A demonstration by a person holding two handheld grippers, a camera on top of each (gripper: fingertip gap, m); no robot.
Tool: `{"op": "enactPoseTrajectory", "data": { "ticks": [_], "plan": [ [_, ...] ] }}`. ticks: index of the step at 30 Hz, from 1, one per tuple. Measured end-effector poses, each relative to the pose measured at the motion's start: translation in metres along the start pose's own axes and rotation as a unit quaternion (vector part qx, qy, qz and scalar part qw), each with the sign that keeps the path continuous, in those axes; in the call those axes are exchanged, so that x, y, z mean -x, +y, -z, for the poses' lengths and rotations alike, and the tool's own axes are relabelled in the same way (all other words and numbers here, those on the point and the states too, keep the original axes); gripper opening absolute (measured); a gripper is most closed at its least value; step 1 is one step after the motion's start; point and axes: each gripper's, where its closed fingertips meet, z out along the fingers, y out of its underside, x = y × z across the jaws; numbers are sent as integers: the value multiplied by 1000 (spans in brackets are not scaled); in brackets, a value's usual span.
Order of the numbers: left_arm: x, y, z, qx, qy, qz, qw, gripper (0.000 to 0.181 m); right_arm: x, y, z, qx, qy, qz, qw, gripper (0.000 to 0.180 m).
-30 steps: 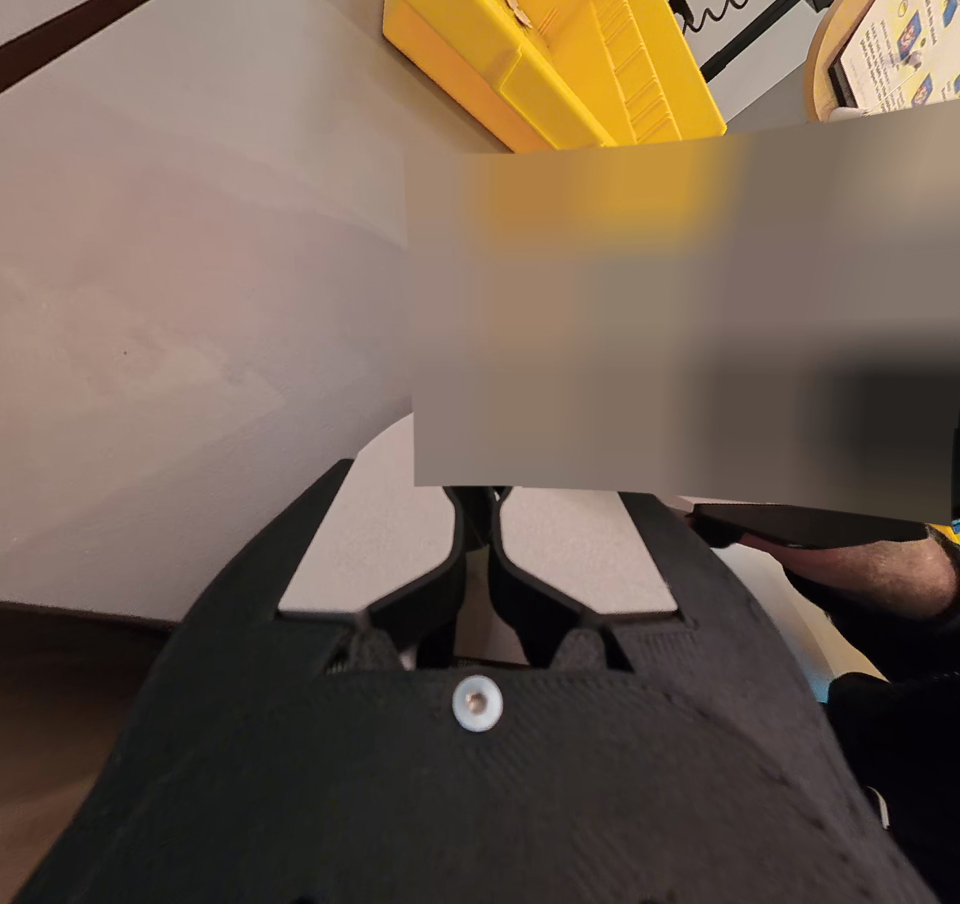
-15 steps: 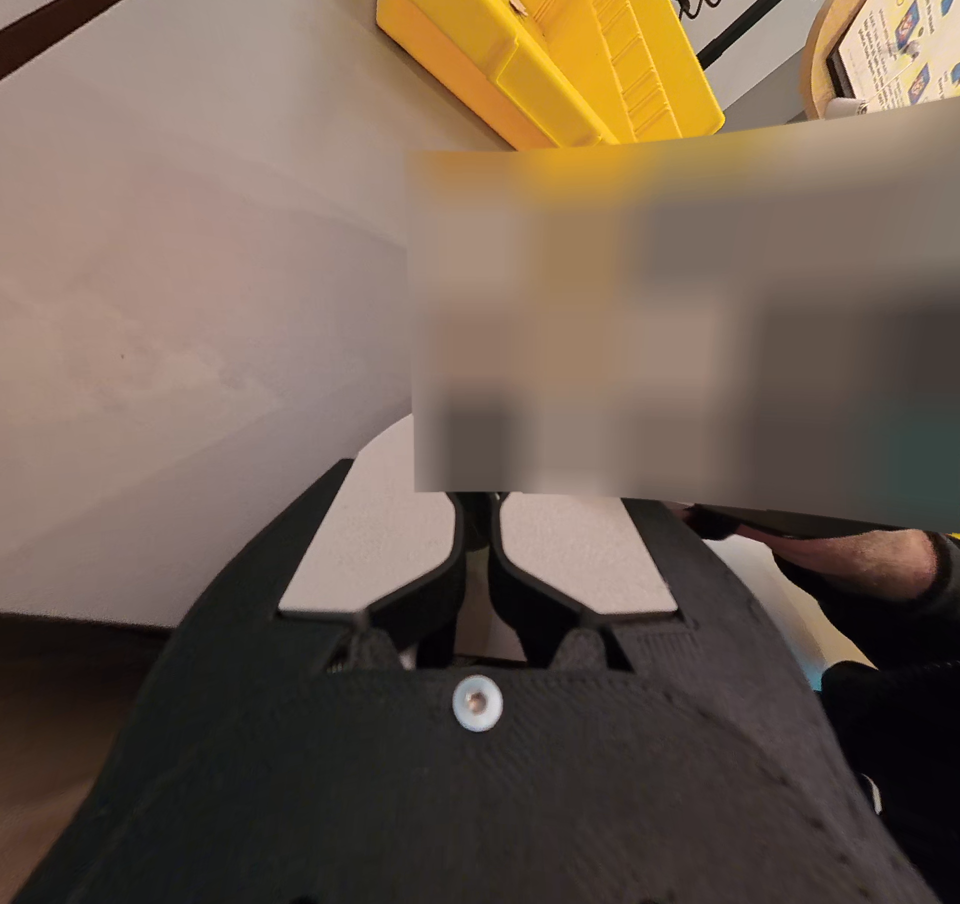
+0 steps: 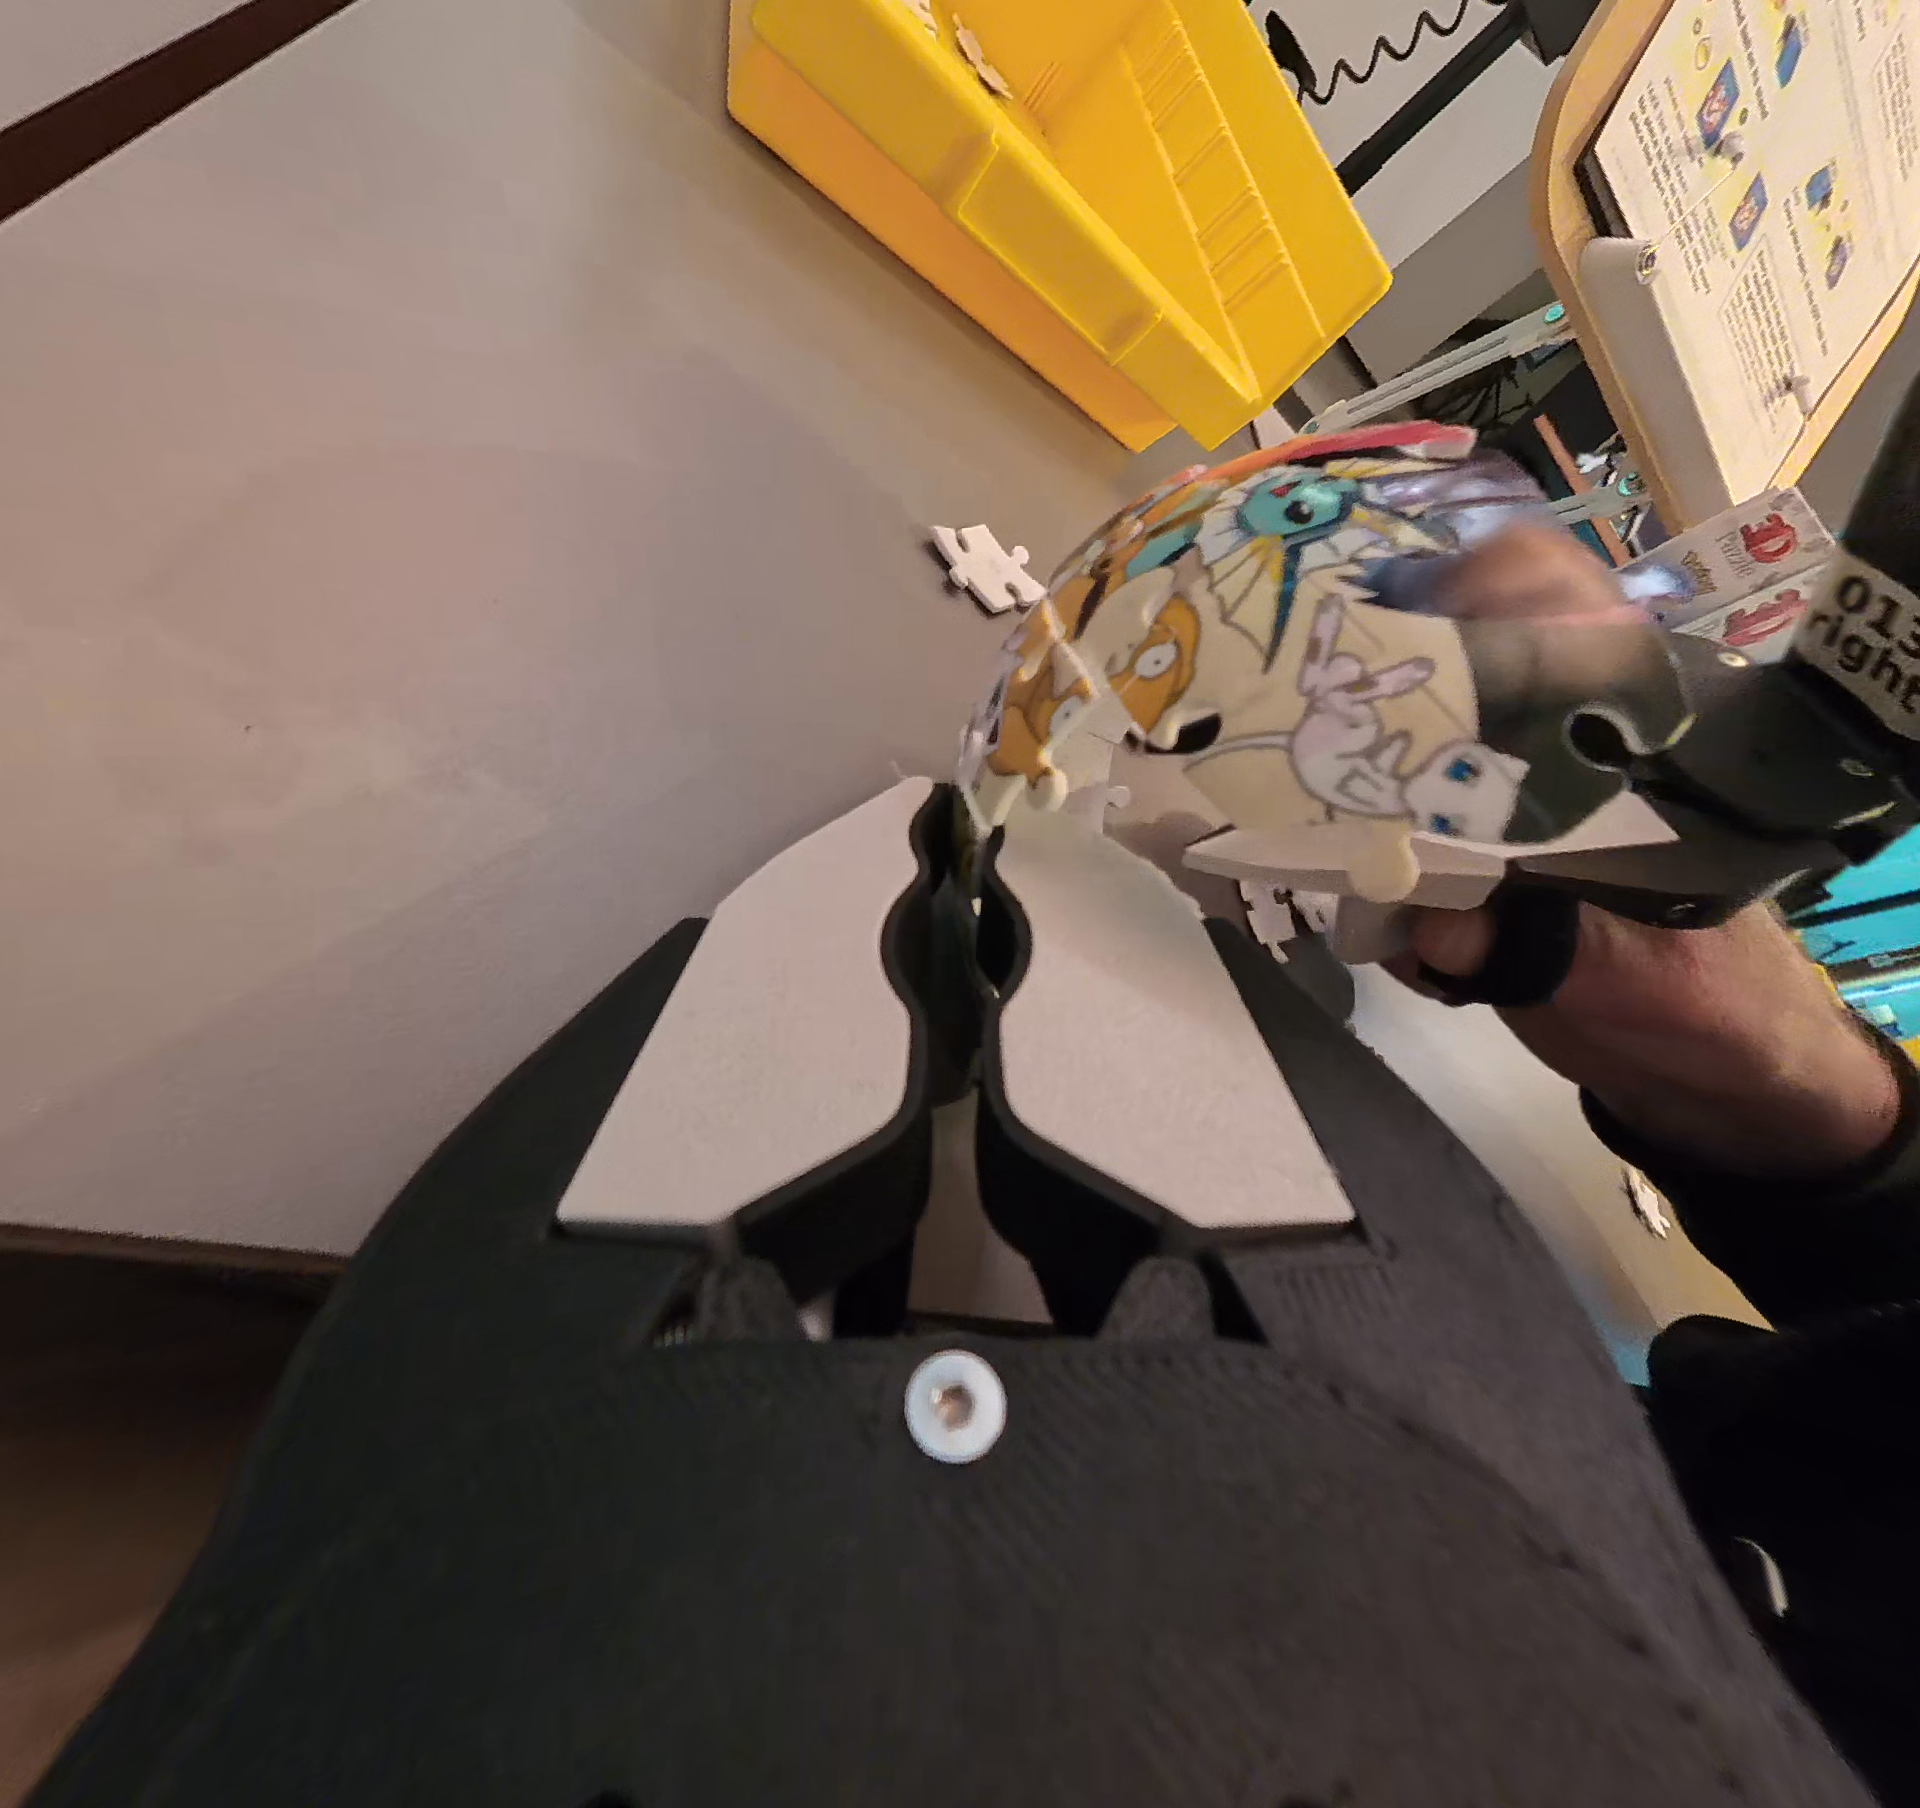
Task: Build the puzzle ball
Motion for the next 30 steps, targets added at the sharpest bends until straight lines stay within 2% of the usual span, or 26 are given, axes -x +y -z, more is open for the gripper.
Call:
{"op": "enactPoseTrajectory", "data": {
  "ticks": [1, 5, 11, 30],
  "plan": [
    [0, 0, 0, -2, 1, 0, 1000, 2, 2, -1, -5, 2, -10, -8, 1000, 36],
    [-1, -1, 1, -10, 9, -1, 1000, 2, 7, -4, -22, 9, -46, -40, 998, 38],
    [-3, -5, 4, -32, 26, 7, 999, 2, 15, -7, -30, 28, -69, -30, 997, 32],
    [-24, -20, 8, -70, 79, -1, 994, 3, 29, -25, -17, -22, -160, -105, 981, 14]
  ]
}}
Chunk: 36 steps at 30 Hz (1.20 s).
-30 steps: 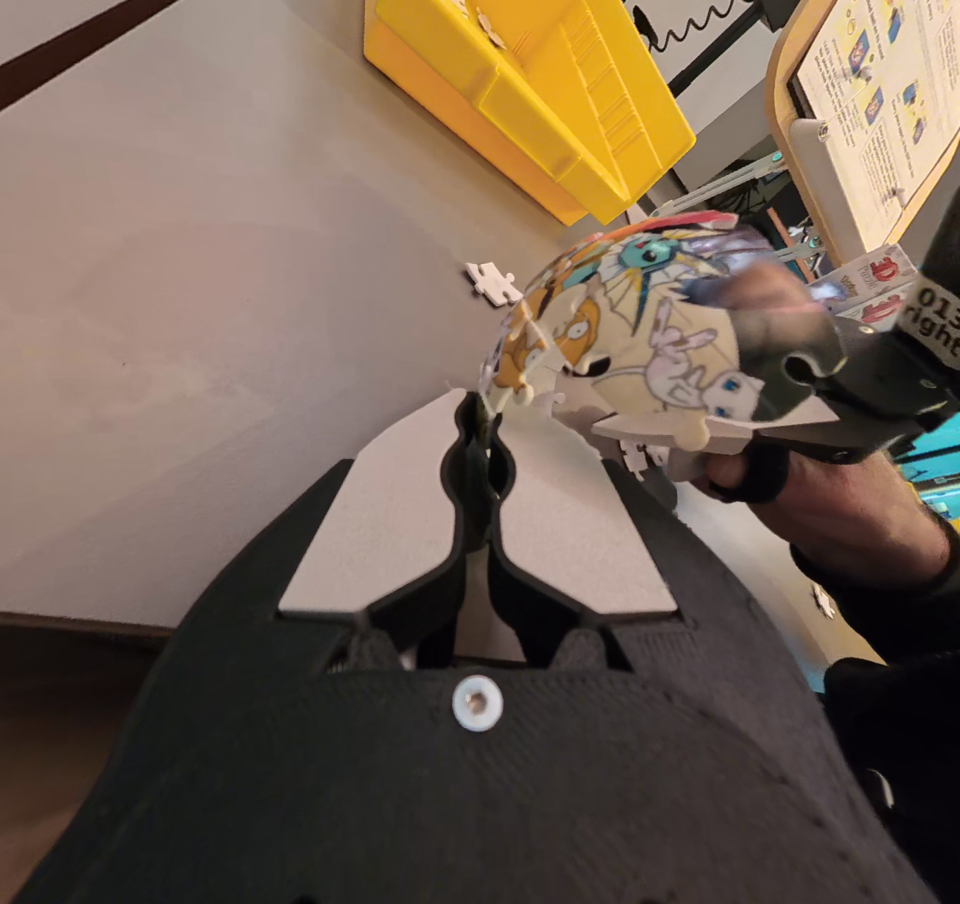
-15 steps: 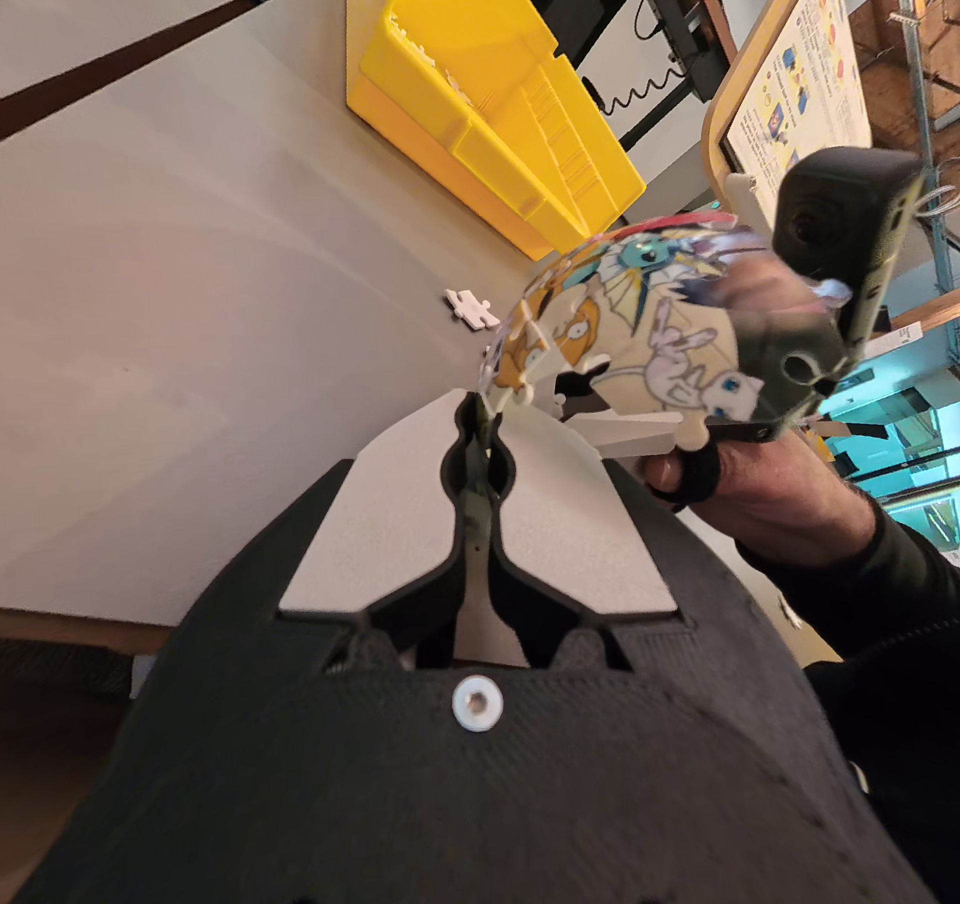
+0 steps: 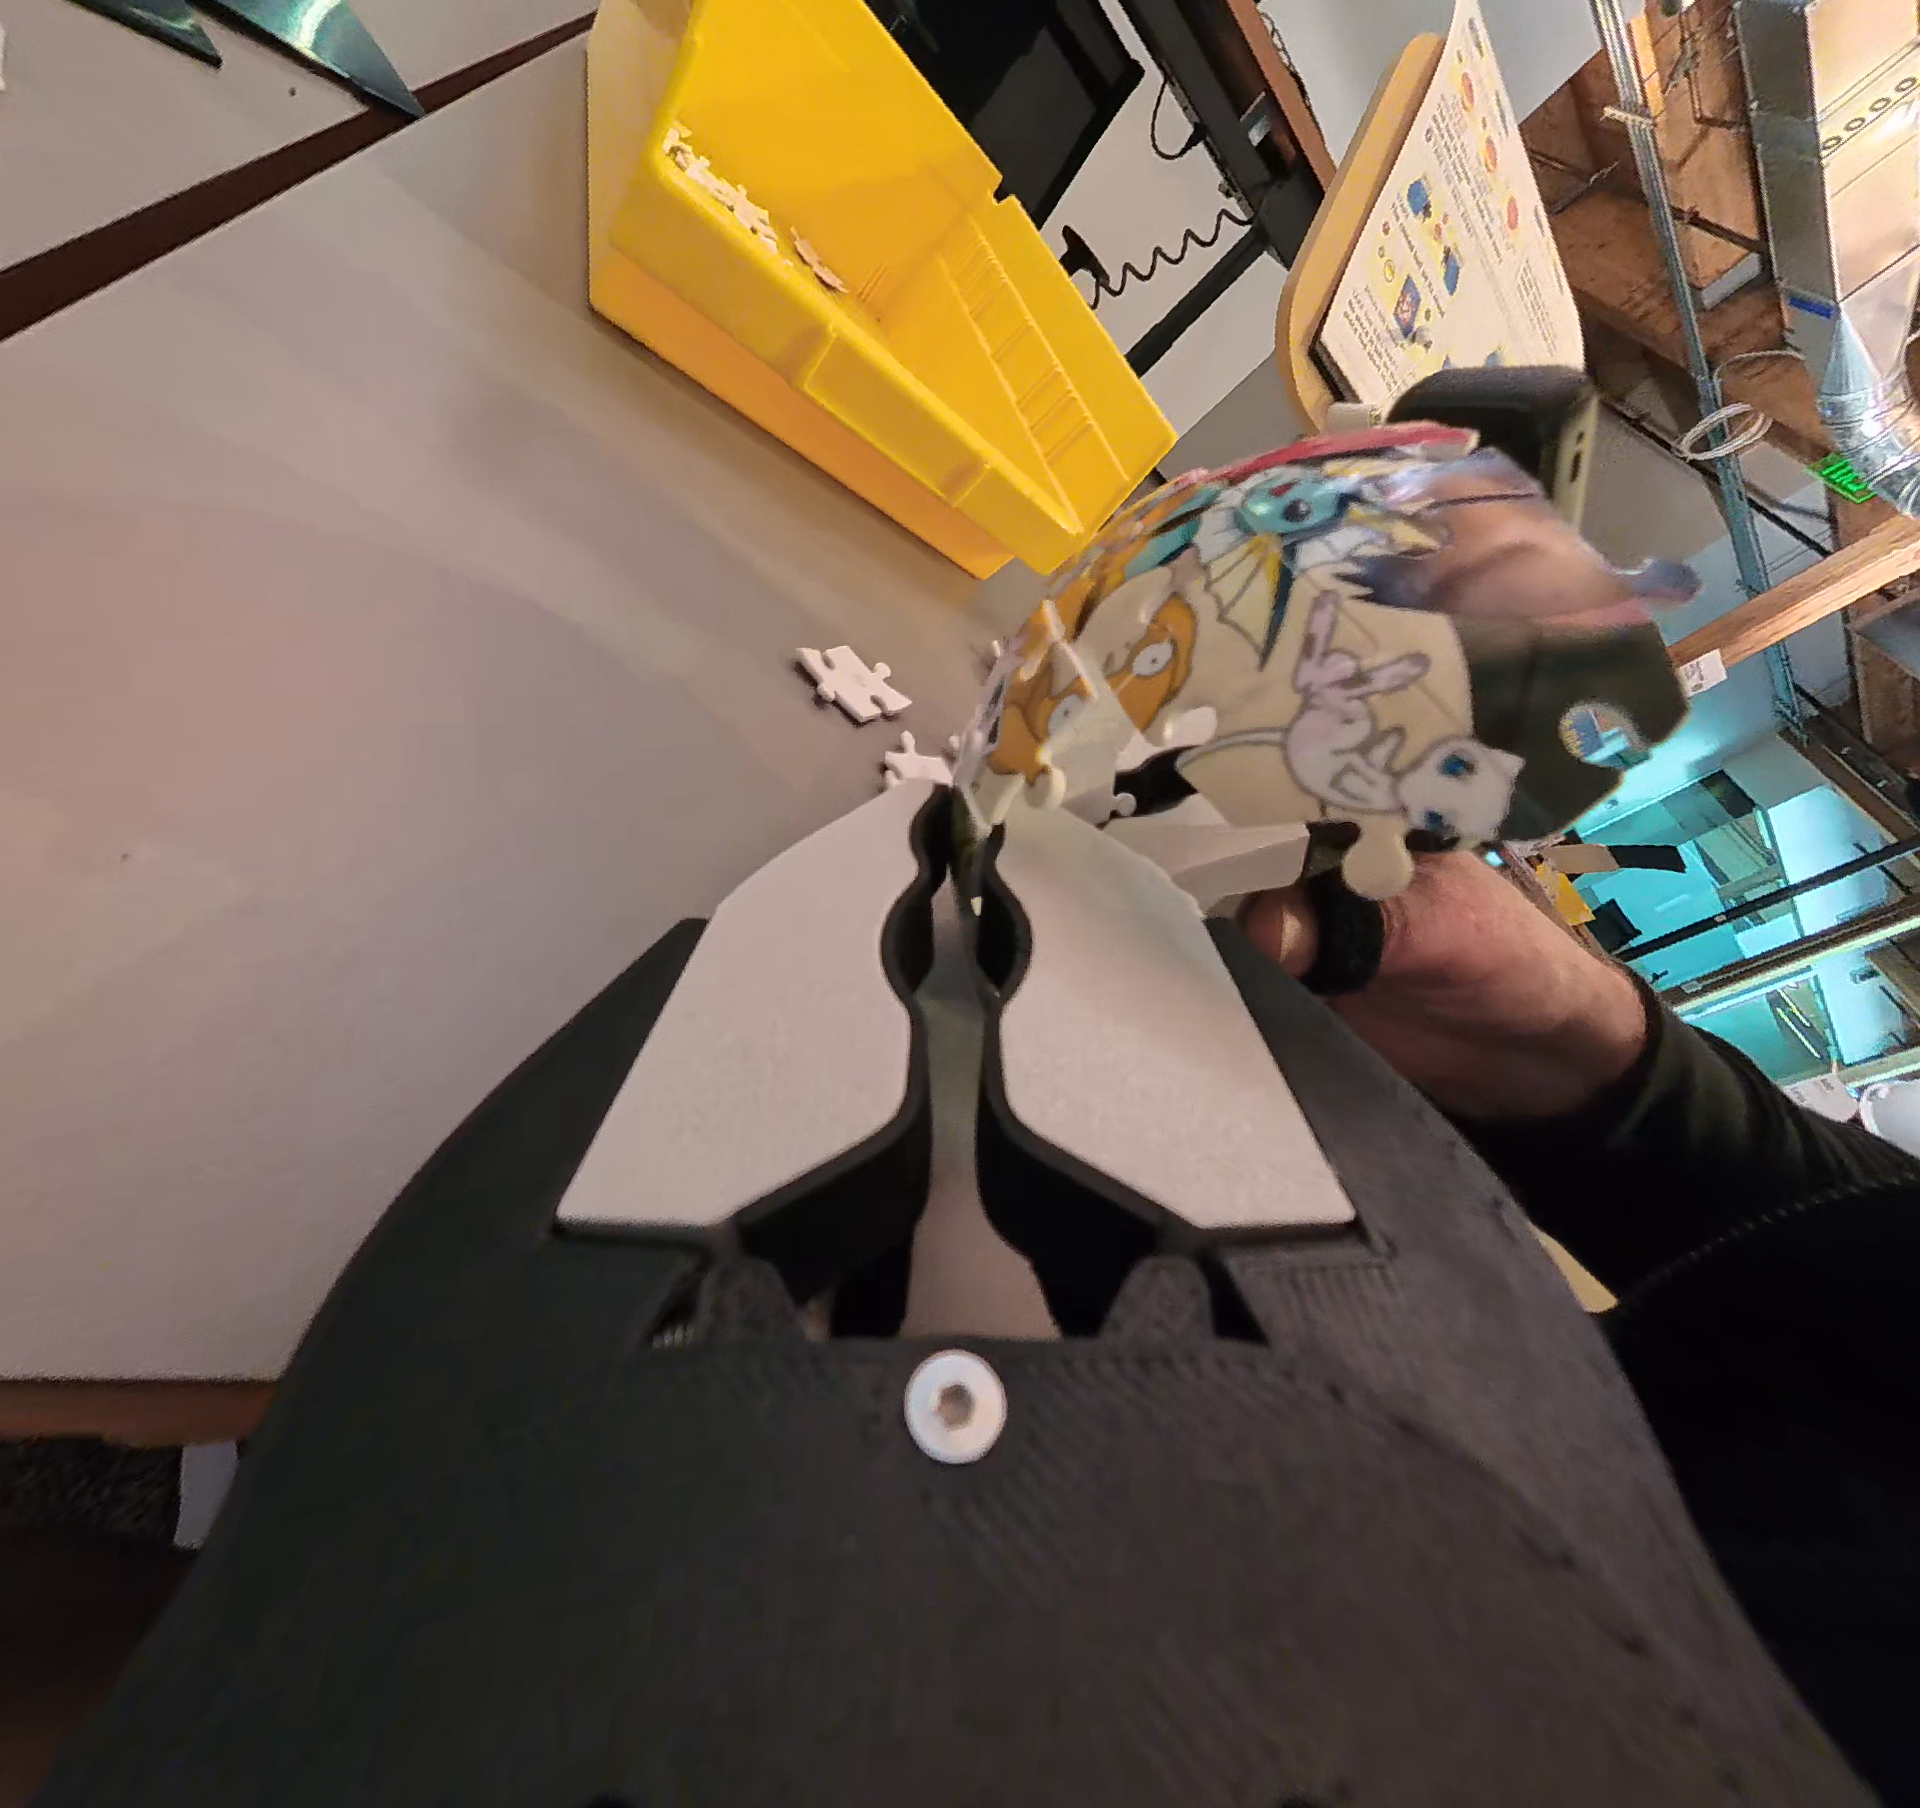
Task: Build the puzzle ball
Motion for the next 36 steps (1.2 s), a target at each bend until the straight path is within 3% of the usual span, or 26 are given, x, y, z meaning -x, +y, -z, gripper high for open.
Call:
{"op": "enactPoseTrajectory", "data": {
  "ticks": [8, 36],
  "plan": [
    [-7, -4, 0, -10, 12, -23, 1000, 3, 5, -4, 5, -13, -39, -48, 998, 4],
    [-20, -11, -2, -38, 23, -55, 997, 3, 14, -8, 14, -62, -97, -136, 984, 7]
  ]
}}
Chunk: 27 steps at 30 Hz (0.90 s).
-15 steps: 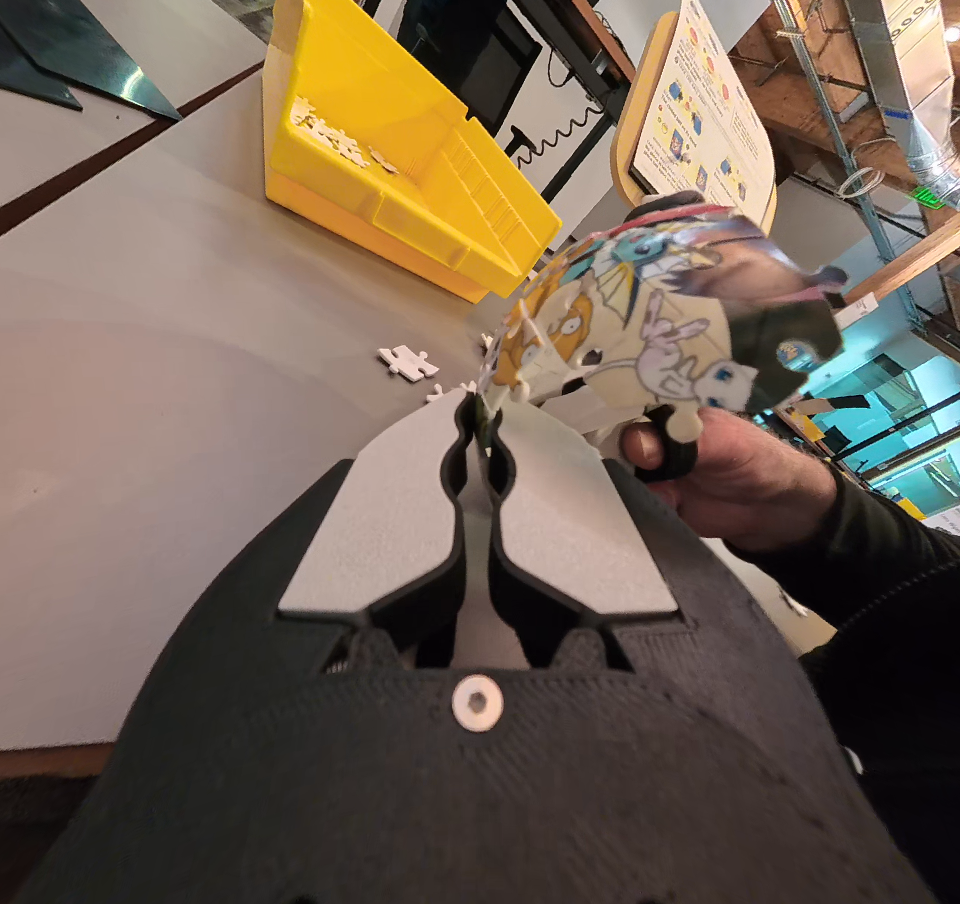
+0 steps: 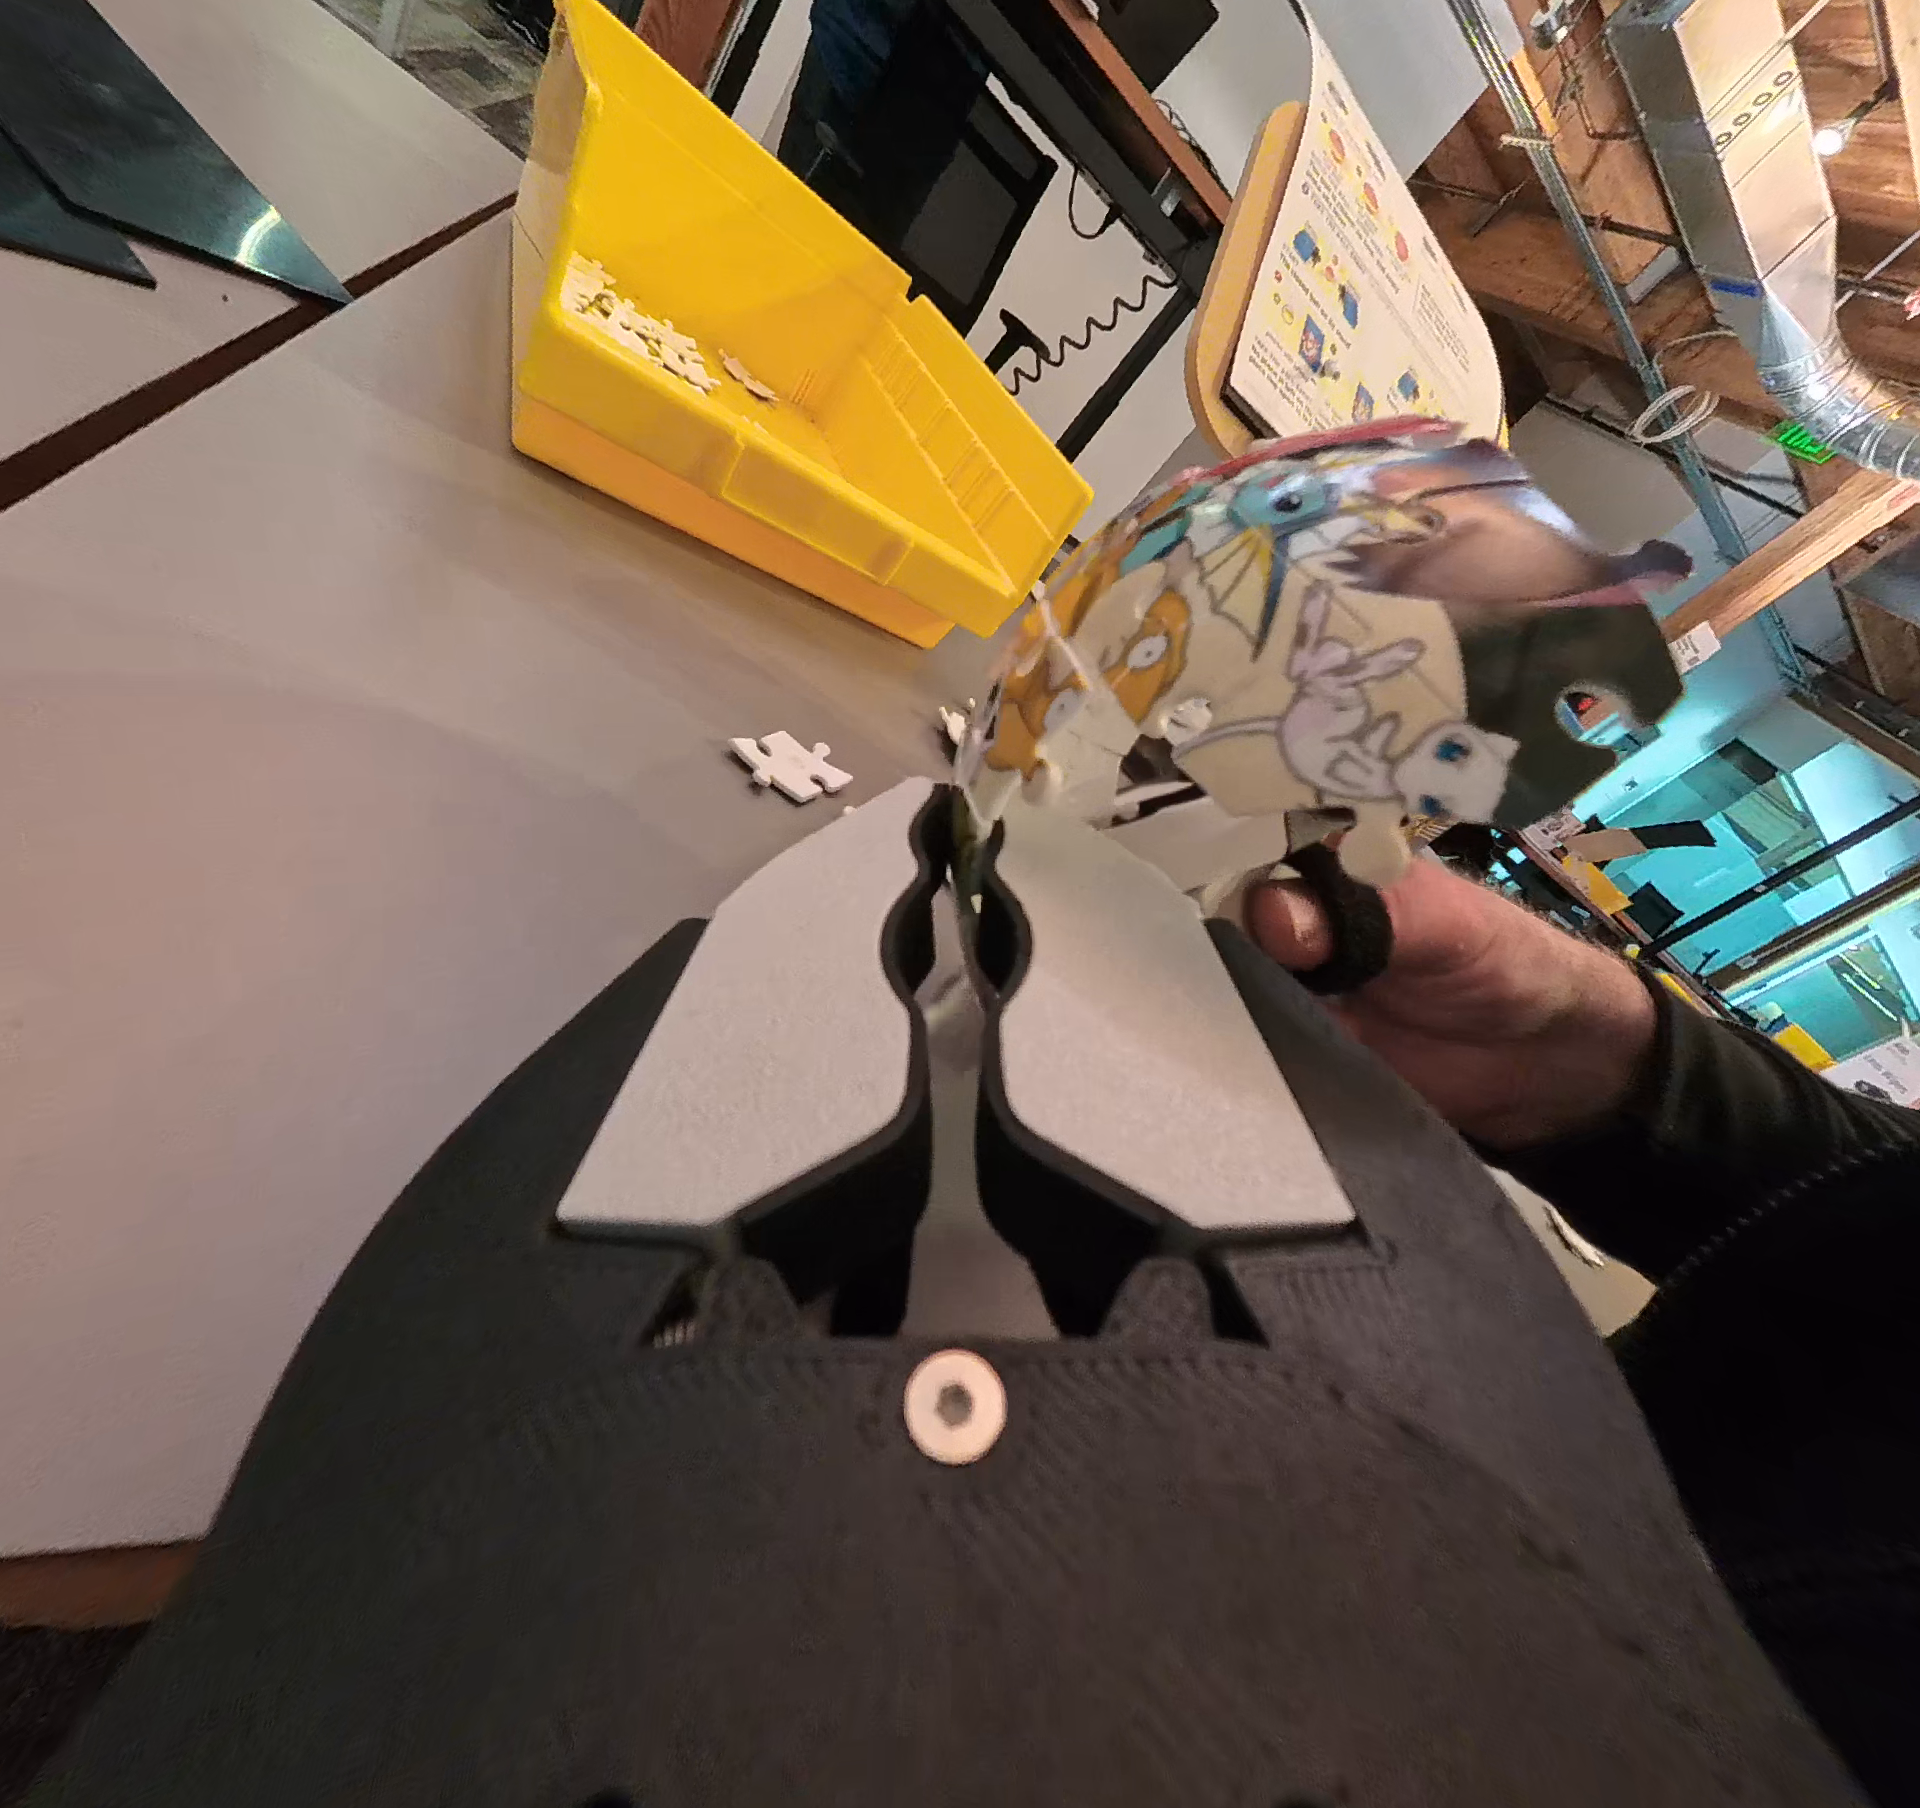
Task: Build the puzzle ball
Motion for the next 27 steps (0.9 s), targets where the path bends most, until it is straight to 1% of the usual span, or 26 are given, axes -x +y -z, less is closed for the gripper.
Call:
{"op": "enactPoseTrajectory", "data": {
  "ticks": [2, 4, 7, 9, 12, 14, 17, 20, 21, 22, 24, 27],
  "plan": [
    [-1, -1, 0, -3, 3, 3, 1000, 3, 0, 3, 0, 4, 3, 3, 1000, 2],
    [-2, 0, 0, -2, 4, 3, 1000, 3, 0, 3, 0, 2, 1, 2, 1000, 0],
    [-1, -2, 1, -3, 1, -1, 1000, 3, -1, 1, 3, 0, 6, 6, 1000, 2],
    [3, -7, 4, -8, -4, -1, 1000, 2, -4, 2, 6, 4, 20, 21, 1000, 7],
    [9, -15, 9, -18, -21, -8, 1000, 2, -15, 10, 7, 34, 76, 78, 993, 21],
    [14, -20, 13, -26, -36, -12, 999, 2, -16, 13, 3, 53, 105, 124, 985, 24],
    [21, -28, 18, -39, -51, -12, 998, 2, -22, 12, -7, 86, 164, 194, 963, 33],
    [26, -34, 22, -50, -60, -10, 997, 3, -33, 11, -16, 113, 212, 229, 943, 37],
    [27, -35, 23, -51, -64, -10, 997, 3, -37, 10, -18, 118, 227, 236, 937, 36],
    [29, -36, 24, -53, -67, -9, 996, 3, -41, 9, -20, 123, 238, 245, 932, 29],
    [32, -38, 26, -57, -68, -5, 996, 3, -47, 10, -23, 131, 257, 259, 922, 25],
    [37, -38, 27, -58, -71, 0, 996, 2, -50, 7, -25, 132, 273, 280, 911, 8]
  ]
}}
